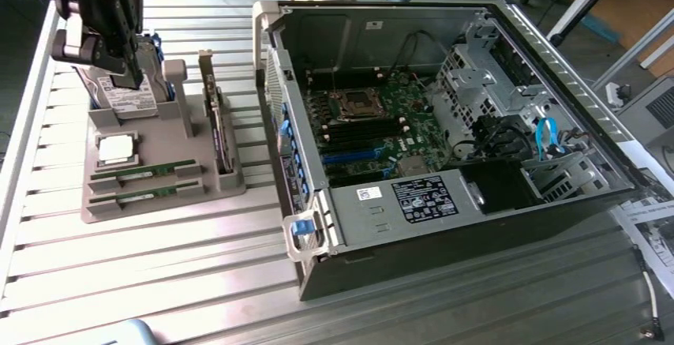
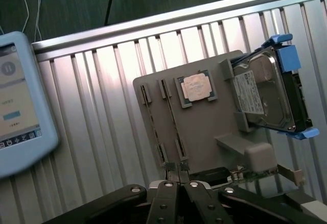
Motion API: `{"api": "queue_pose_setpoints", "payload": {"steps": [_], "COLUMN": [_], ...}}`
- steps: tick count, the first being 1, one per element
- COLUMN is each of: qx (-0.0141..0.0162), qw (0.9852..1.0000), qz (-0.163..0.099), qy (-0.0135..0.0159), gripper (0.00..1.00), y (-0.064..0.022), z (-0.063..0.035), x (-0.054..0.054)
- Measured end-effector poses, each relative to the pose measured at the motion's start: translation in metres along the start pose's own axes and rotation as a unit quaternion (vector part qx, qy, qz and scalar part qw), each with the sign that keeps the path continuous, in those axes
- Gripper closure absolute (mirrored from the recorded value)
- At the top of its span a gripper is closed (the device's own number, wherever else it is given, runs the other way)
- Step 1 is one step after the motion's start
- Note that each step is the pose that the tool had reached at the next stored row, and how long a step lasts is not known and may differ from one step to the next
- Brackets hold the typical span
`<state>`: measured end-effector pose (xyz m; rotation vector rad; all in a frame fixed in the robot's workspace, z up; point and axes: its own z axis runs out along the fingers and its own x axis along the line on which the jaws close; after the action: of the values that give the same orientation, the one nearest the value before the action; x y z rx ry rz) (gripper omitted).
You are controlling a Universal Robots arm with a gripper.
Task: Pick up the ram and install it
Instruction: 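Pick up the ram and move it above insertion slot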
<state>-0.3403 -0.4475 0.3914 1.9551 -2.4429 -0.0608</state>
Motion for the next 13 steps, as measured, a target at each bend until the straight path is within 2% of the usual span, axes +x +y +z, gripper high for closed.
{"api": "queue_pose_setpoints", "payload": {"steps": [4, 13], "qx": [-0.0001, -0.0001], "qw": [1.0000, 1.0000], "qz": [-0.008, -0.008], "qy": [0.0003, 0.0003], "gripper": [0.89, 0.89], "y": [0.0000, 0.0000], "z": [0.0000, 0.0000], "x": [0.0000, 0.0000]}}
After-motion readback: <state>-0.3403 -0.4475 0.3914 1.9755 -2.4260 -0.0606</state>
